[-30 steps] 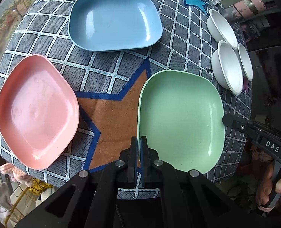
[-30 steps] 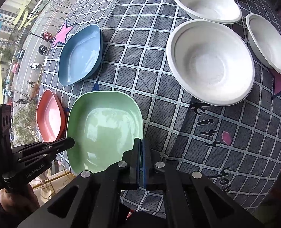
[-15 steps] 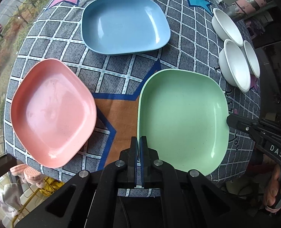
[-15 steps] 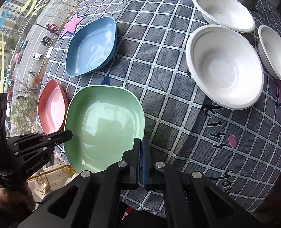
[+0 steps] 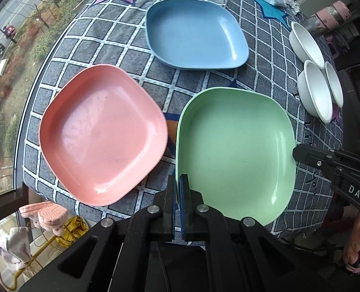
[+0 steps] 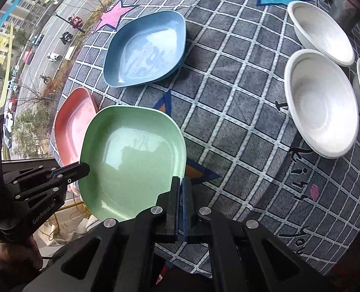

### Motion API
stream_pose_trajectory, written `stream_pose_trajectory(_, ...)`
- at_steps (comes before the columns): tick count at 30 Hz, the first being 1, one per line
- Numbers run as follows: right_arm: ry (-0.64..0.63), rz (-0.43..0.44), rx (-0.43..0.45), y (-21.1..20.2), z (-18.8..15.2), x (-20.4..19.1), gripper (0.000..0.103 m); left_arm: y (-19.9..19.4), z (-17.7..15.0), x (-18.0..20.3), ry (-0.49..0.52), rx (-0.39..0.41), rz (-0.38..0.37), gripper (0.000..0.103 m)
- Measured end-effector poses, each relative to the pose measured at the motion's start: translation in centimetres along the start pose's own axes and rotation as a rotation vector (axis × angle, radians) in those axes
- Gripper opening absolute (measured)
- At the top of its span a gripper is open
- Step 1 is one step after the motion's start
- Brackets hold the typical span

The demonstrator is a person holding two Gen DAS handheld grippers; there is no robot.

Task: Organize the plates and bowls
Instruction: 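Lower the green plate onto the pink plate with both grippers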

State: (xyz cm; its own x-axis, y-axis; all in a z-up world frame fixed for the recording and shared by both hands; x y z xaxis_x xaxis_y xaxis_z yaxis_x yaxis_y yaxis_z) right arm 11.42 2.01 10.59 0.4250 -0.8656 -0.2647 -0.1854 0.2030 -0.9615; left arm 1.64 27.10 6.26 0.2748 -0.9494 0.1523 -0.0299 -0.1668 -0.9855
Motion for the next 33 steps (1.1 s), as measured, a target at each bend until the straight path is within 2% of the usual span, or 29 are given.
stream_pose_trajectory(8, -0.046, -0.009, -0.014, 0.6, 0.7, -2.5, 0.003, -0.3, -0.1, -2.3, -0.037, 0.005, 0.005, 0.003)
stream_pose_trajectory(21, -0.068, -0.013, -0.026, 1.9, 2.2, -5.9, 0.003, -1.1, 0.2, -5.0, -0.036, 0.031, 0.038, 0.003)
stream_pose_trajectory(27, -0.084, -0.013, -0.030, 2.7, 3.4, -8.1, 0.002, -1.1, 0.3, -6.5, -0.051, 0.029, 0.022, 0.003)
stream_pose_trajectory(33, -0.165, 0.003, -0.030, 3.1, 3.9, -12.1, 0.002, -1.6, 0.2, -6.3, 0.003, 0.034, 0.019, 0.003)
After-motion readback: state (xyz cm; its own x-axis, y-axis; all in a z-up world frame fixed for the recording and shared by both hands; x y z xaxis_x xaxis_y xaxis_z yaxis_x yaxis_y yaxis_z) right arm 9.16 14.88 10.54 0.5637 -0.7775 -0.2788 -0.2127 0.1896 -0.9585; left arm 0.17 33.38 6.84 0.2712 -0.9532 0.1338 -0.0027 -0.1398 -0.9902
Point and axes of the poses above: each gripper's, at about its wrist camera, not at the fingertips, and y roughly the way its jaws point, x to its right, z to its top, the point moved 9 cm from there along y, roughly the way its jaws point, and after that the axes turned 4 degrees about -x, right-handed, at the moved point
